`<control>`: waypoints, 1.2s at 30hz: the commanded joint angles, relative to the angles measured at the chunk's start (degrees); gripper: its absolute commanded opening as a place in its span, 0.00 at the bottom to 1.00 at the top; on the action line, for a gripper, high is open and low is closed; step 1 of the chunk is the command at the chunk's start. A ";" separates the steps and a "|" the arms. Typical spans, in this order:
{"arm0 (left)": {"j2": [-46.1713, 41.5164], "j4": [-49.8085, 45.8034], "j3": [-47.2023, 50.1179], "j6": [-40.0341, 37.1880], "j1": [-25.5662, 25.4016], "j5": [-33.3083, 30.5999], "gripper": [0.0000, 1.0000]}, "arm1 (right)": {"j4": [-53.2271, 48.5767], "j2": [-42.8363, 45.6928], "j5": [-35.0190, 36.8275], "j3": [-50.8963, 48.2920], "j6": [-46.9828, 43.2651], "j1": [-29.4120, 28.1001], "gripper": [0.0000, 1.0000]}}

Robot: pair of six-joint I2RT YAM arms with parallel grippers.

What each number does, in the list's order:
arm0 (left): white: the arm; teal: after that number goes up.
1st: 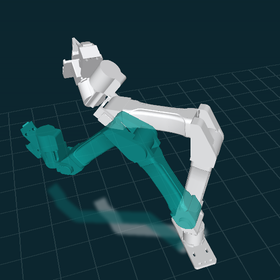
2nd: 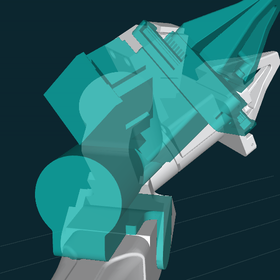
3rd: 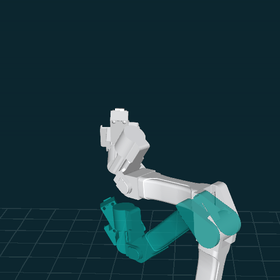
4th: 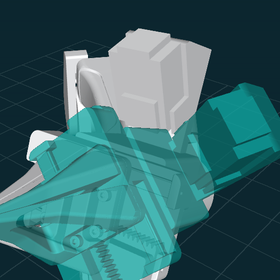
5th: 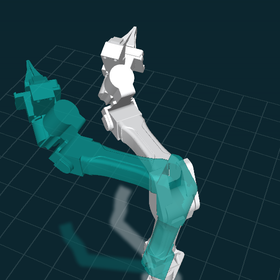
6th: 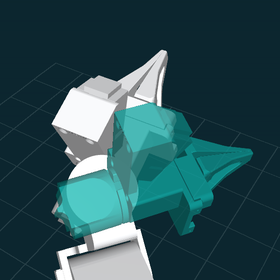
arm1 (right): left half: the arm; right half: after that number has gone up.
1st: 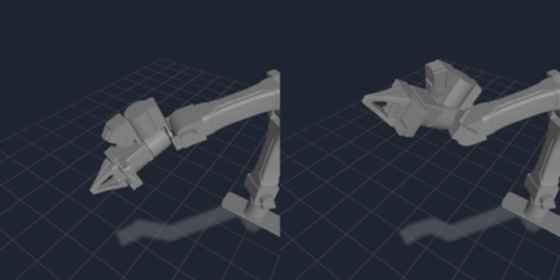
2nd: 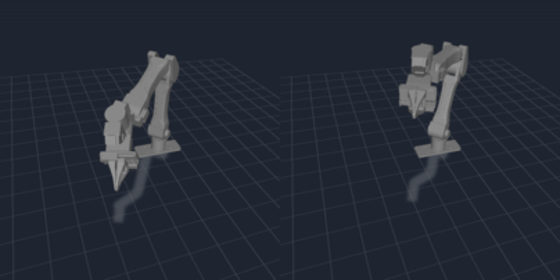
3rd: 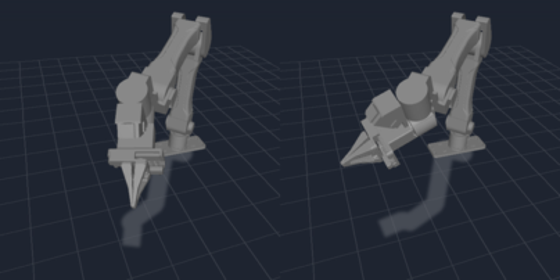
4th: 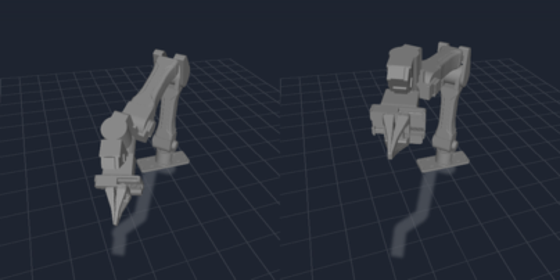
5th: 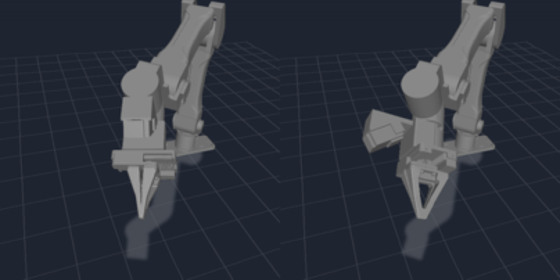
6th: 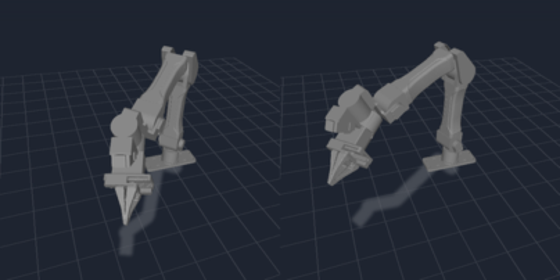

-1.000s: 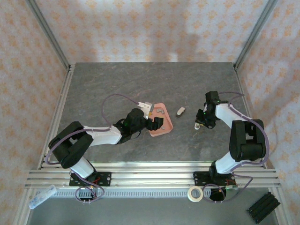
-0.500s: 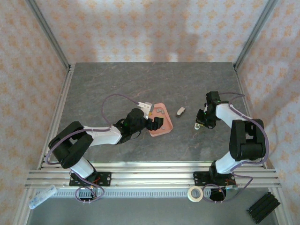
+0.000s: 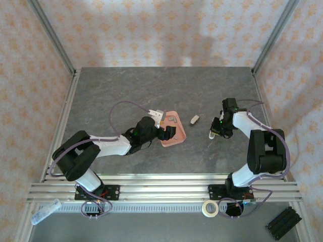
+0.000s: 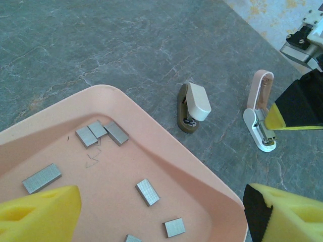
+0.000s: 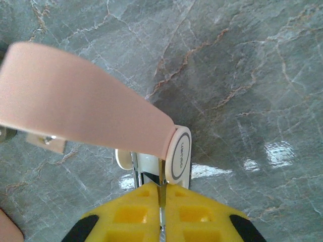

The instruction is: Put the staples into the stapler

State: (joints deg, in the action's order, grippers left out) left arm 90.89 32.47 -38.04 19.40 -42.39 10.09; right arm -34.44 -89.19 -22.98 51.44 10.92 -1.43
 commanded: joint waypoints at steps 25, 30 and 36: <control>-2.14 -0.48 -0.35 -1.11 -0.34 -1.15 0.84 | -0.56 2.79 -1.52 -2.07 0.84 -0.04 0.08; -2.24 -1.13 -0.63 -1.35 -0.32 -1.28 0.84 | -0.76 3.43 -1.71 -2.39 0.98 -0.02 0.08; -2.39 -1.40 -0.63 -1.50 -0.32 -1.45 0.84 | -0.34 4.75 -2.80 -2.64 1.15 -0.01 0.08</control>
State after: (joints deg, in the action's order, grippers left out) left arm 90.24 32.12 -38.04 19.35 -42.39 10.07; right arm -34.41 -86.30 -24.99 49.39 11.40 -1.45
